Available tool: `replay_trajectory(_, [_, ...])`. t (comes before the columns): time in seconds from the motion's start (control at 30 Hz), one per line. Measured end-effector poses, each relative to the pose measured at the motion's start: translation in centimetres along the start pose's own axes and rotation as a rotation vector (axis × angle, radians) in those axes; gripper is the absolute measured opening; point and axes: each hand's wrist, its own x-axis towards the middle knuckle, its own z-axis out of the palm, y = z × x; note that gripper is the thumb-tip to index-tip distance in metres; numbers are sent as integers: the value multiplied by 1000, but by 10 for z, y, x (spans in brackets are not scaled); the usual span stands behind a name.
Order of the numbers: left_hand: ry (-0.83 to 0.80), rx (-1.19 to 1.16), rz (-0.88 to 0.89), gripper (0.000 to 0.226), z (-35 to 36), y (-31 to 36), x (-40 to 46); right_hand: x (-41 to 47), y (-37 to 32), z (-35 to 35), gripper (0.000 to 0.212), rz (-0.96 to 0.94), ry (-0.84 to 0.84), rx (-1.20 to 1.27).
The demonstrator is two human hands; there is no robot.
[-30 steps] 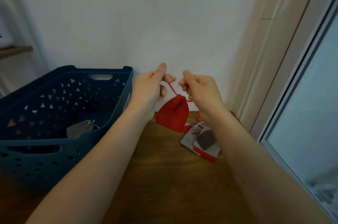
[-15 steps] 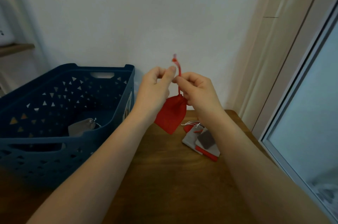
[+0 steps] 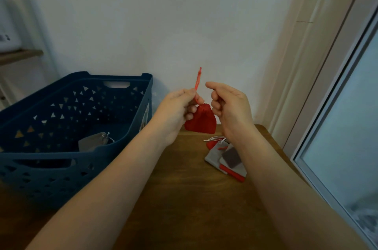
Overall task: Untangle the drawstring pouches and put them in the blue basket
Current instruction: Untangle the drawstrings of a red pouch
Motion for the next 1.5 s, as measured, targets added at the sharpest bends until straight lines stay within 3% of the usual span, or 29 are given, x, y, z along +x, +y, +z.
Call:
replay_trajectory(0.17, [43,210,-39,26,-2,0,2,0,-3,-3,27,-137,-27,-40])
replay_trajectory(0.4, [10,480,133,23,0,2,-3,7,-11,4,19,-416,-152,-671])
replay_trajectory(0.63, [-77,671,194,25,-4,0,-6,14,-17,8,19,-371,-348,-654])
replay_trajectory(0.77, [-68,578,192,17,-1,0,-6,14,-10,10,20,-385,-413,-657])
replay_trajectory(0.9, [-64,457,170,16,-1,0,-7,10,-6,4,58,-327,-407,-708])
replay_trajectory(0.93, [-37,446,162,17,-2,0,-6,10,-5,2,56,-308,-379,-768])
replay_trajectory(1.03, [51,485,122,25,-7,-3,-3,12,-3,-6,19,-374,-358,-1070])
replay_trajectory(1.13, [67,470,77,24,-9,-4,-1,13,-1,-11,27,-396,-375,-1168])
replay_trajectory(1.27, [41,297,-17,19,-10,-5,0,10,3,-13,25,-483,-223,-1084])
replay_trajectory(1.4, [-36,83,-72,15,-11,-3,-2,1,7,-13,16,-646,-394,-1076])
replay_trajectory(1.5, [-61,34,-85,14,-13,-3,-2,0,6,-16,38,-624,-456,-1021])
